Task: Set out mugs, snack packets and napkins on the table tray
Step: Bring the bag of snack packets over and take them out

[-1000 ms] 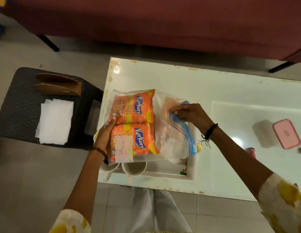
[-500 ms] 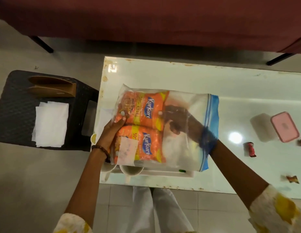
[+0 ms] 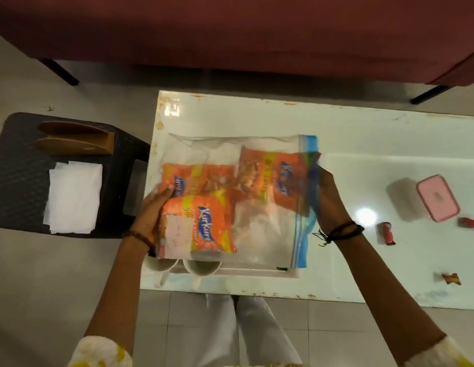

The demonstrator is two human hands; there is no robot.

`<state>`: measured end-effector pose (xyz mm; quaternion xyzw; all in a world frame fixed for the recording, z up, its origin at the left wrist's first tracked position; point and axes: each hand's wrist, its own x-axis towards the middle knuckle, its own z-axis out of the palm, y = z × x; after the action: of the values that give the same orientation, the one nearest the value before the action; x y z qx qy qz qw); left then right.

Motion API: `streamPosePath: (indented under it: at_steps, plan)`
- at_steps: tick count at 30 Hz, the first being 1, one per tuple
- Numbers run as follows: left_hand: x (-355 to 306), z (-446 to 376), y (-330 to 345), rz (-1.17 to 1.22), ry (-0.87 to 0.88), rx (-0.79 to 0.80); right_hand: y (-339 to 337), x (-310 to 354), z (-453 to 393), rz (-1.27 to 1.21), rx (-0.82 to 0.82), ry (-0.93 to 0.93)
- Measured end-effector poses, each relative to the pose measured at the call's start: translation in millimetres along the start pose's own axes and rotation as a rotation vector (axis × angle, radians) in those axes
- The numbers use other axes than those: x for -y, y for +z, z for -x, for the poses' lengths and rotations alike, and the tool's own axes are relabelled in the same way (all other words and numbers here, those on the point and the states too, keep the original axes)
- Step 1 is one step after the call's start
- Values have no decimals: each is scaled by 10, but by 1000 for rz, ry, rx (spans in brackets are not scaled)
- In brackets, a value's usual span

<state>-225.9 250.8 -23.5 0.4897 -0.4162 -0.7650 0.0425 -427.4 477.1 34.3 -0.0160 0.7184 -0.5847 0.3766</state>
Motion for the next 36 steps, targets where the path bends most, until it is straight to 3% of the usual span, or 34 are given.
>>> streamPosePath:
  at_steps: [3,8,11,18,20,23,25,26,30,32,33,36]
  plan:
    - [-97,-7,-267,41,13,-49,-177,-21,76,252,-124,-34]
    - [-129,12,-422,-2,3,-46,-386,-379,98,809,-243,108]
    - [-84,41,-345,-17,-19,-24,-371,-519,64,779,-274,156]
    - [56,75,-141,-16,-47,15,-280,-718,-61,458,-254,218]
    - [85,80,-98,-30,-55,37,-297,-691,-21,524,-321,135]
    - [114,70,-50,-50,-63,32,-302,-589,59,775,-392,-147]
    - [128,66,-15,-39,-63,32,-283,-548,130,717,-320,-288]
    - [133,67,7,-36,-65,36,-265,-513,187,571,-251,-237]
    - [140,101,125,-13,-77,82,-96,-364,205,31,263,345]
    - [150,119,194,-6,-82,104,43,-272,225,-202,552,478]
    - [160,127,226,-9,-79,109,111,-322,217,-201,588,493]
    - [204,138,306,-18,-38,86,146,-621,182,75,446,396]
